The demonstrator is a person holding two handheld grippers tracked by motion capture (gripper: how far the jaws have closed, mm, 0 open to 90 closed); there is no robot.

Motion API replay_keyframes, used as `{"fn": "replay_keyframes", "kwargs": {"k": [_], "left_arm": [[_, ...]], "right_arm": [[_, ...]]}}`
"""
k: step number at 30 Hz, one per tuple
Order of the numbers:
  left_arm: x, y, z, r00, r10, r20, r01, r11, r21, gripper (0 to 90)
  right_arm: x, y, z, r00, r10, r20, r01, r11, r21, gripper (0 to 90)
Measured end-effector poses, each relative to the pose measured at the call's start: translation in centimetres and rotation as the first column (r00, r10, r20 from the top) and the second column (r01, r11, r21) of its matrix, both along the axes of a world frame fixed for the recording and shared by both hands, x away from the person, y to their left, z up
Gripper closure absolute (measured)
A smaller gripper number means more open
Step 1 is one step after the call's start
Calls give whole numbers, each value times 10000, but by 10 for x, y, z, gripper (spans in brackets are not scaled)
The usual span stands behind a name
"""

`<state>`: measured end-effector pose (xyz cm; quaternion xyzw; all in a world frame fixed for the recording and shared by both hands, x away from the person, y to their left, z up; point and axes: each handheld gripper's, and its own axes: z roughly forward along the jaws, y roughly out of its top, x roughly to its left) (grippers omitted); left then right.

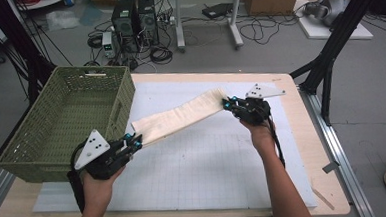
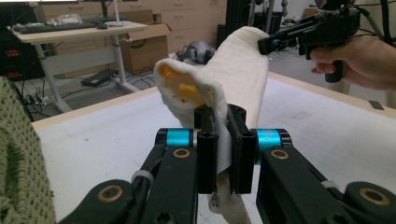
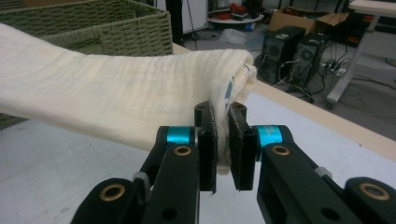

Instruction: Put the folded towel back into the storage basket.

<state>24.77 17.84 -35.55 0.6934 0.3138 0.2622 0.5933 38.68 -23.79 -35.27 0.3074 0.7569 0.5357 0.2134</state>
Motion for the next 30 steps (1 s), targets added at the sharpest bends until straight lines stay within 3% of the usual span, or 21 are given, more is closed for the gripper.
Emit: {"fn": "replay_keyframes", "kwargs": {"k": [6, 8, 20, 30], "left_arm": [[-6, 10, 5, 9996, 240, 166, -238, 9997, -103, 834], [-7, 13, 7, 9993, 295, 243, -291, 9995, -158, 834], [-15, 28, 16, 9969, 622, 476, -603, 9974, -399, 835], [-17, 45, 22, 9935, 998, 548, -952, 9922, -808, 837]], "right_arm": [[13, 19, 12, 9994, 189, 304, -187, 9998, -67, 833], [16, 26, 14, 9996, 239, 166, -239, 9997, -30, 833], [36, 59, 32, 9983, 499, 306, -490, 9984, -279, 833], [61, 101, 52, 9958, 782, 466, -752, 9952, -627, 833]]}}
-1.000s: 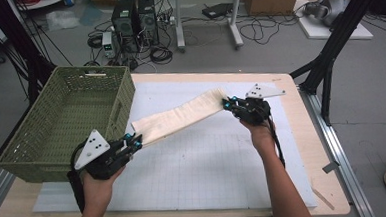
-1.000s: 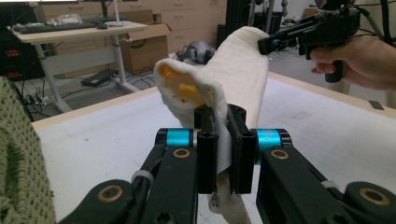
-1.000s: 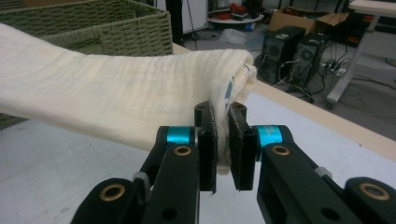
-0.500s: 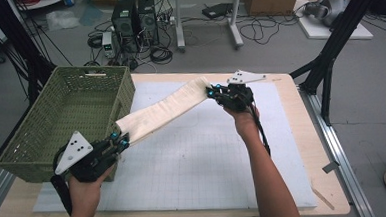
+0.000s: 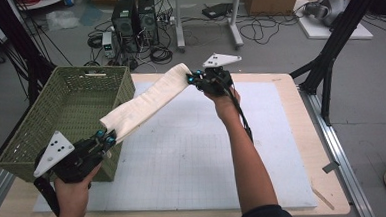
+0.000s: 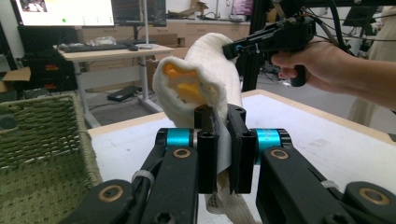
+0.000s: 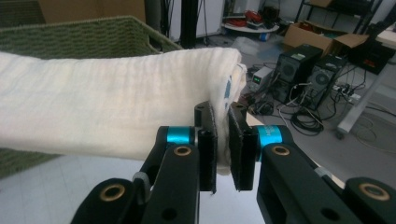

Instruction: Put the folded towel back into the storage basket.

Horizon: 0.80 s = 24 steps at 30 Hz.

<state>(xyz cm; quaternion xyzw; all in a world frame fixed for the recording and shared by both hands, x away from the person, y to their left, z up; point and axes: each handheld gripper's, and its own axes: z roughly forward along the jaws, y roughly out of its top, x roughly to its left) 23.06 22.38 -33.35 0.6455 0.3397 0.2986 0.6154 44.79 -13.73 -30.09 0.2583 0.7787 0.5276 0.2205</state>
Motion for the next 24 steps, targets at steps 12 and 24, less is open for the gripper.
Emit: {"fn": "replay_keyframes", "kwargs": {"k": [12, 24], "left_arm": [[-7, 20, 5, 9981, 604, 154, -604, 9982, 10, 838], [-16, 42, 8, 9913, 1281, 294, -1284, 9917, 78, 838]], "right_arm": [[18, 41, 7, 9986, 522, 25, -522, 9985, -134, 833], [37, 92, 19, 9951, 984, 83, -982, 9950, -170, 833]]}}
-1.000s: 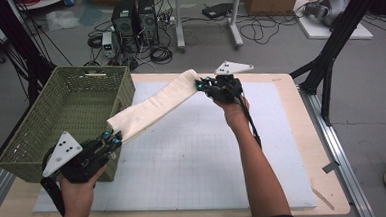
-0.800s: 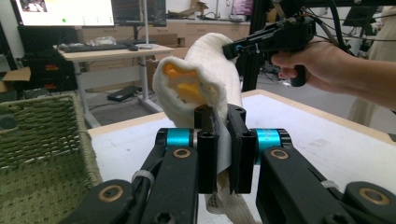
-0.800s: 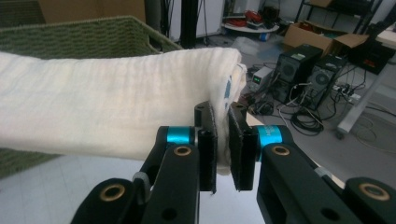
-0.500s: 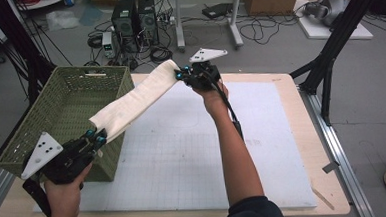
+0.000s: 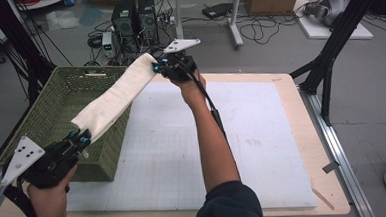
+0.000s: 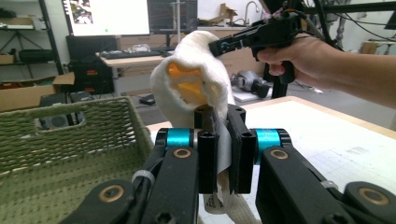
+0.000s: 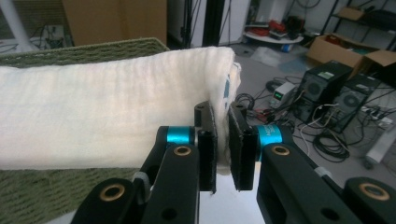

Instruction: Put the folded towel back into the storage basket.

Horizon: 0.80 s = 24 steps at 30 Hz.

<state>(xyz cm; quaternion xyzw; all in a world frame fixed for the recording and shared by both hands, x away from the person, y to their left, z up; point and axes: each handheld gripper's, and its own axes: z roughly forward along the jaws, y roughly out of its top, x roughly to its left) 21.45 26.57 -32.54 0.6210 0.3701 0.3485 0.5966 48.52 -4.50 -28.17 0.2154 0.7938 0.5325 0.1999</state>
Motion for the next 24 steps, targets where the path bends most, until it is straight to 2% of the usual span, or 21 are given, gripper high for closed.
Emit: {"fn": "replay_keyframes", "kwargs": {"k": [8, 16, 24], "left_arm": [[-6, 17, -1, 9987, 498, 66, -497, 9987, -120, 838], [-11, 30, -2, 9953, 972, 56, -971, 9953, -41, 838], [-13, 41, -5, 9906, 1365, -6, -1366, 9906, -50, 838]], "right_arm": [[12, 43, 8, 9992, 377, 126, -378, 9993, 26, 833], [23, 83, 5, 9972, 742, 22, -742, 9972, 52, 833], [30, 111, 5, 9958, 912, -17, -912, 9958, -16, 833]]}}
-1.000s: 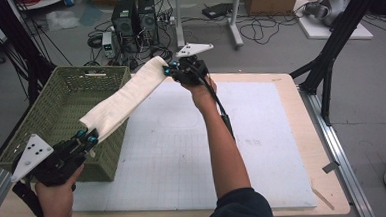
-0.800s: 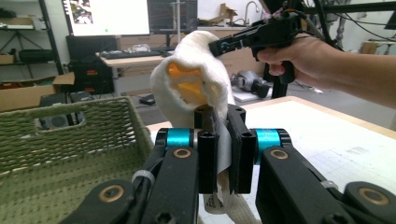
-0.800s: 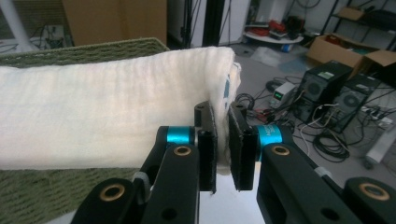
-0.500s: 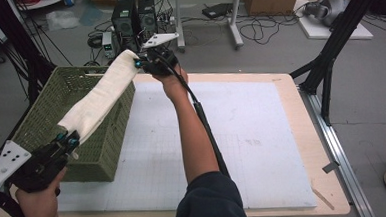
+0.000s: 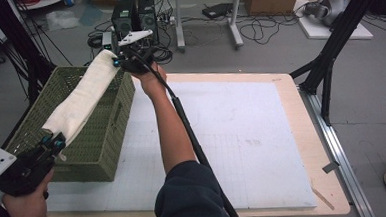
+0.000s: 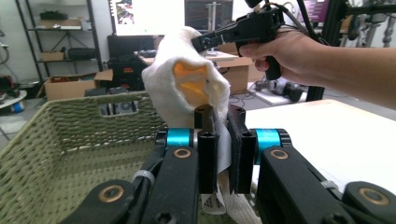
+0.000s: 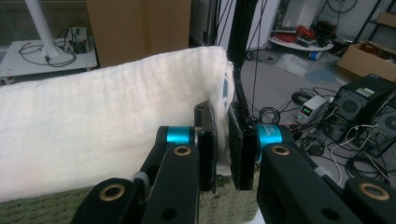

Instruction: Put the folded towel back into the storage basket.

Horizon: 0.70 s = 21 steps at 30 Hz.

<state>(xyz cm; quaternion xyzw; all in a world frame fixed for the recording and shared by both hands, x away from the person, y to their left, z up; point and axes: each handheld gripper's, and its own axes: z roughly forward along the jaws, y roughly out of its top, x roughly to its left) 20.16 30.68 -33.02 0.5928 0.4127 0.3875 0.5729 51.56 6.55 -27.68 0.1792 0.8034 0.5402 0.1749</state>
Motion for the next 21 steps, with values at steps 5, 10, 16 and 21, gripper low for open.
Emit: {"fn": "replay_keyframes", "kwargs": {"k": [5, 10, 16, 21], "left_arm": [[0, 12, -4, 9994, 322, -116, -324, 9993, -177, 838], [1, 18, -10, 9977, 568, -374, -575, 9982, -180, 838], [0, 30, -15, 9921, 1065, -660, -1084, 9938, -251, 834], [5, 37, -17, 9709, 1794, -1584, -1921, 9790, -688, 471]], "right_arm": [[4, 18, -6, 9999, 50, -115, -52, 9998, -168, 833], [9, 36, -17, 9996, 114, -246, -122, 9994, -318, 832], [11, 59, -29, 9989, 157, -433, -184, 9980, -612, 828], [8, 68, -28, 9984, 86, -558, -127, 9972, -742, 635]]}}
